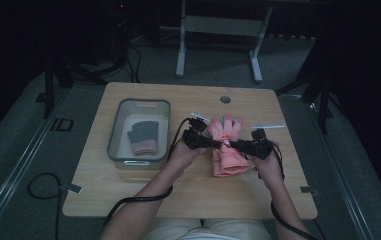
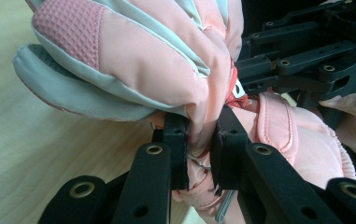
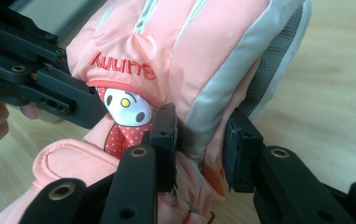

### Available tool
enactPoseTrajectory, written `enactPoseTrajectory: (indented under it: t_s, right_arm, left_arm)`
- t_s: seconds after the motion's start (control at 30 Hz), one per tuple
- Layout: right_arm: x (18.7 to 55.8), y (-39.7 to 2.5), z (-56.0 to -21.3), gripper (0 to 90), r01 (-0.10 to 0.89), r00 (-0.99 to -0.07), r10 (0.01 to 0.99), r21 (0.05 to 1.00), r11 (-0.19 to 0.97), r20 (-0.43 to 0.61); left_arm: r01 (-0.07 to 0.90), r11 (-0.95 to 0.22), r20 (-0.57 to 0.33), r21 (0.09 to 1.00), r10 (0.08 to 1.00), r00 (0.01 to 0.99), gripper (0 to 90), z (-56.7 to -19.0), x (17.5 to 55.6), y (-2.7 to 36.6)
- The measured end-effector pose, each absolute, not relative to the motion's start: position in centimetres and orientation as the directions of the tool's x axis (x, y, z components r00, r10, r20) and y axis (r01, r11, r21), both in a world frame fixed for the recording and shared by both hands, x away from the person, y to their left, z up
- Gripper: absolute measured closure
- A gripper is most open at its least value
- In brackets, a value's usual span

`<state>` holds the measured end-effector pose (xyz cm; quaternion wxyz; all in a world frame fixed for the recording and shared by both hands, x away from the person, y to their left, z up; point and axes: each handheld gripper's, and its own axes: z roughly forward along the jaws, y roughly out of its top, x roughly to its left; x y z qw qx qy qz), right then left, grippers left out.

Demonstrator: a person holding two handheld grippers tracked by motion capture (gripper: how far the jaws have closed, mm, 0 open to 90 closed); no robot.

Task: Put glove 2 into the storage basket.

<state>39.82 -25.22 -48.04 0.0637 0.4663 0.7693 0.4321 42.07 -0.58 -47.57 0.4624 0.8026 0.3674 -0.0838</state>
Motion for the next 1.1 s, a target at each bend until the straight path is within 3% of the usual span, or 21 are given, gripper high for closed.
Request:
enactPoseTrajectory:
  t_s: [0.43,1.1]
  right_arm:
    - [40.5,-21.9,-43.4,68.8,0.597,-0.607,0.745,0.777,0.199,0.276]
    - [42.4,-14.2,-39.6,68.9,0.530,-0.702,0.675,0.799,0.284,0.226]
  left_arm:
    - [0.635,-0.279,-0.421,0.720,0.553,0.719,78.2,-42.6,41.9,2.9]
    - [0.644,-0.195,-0.403,0.740,0.638,0.656,78.2,-39.2,40.9,10.6]
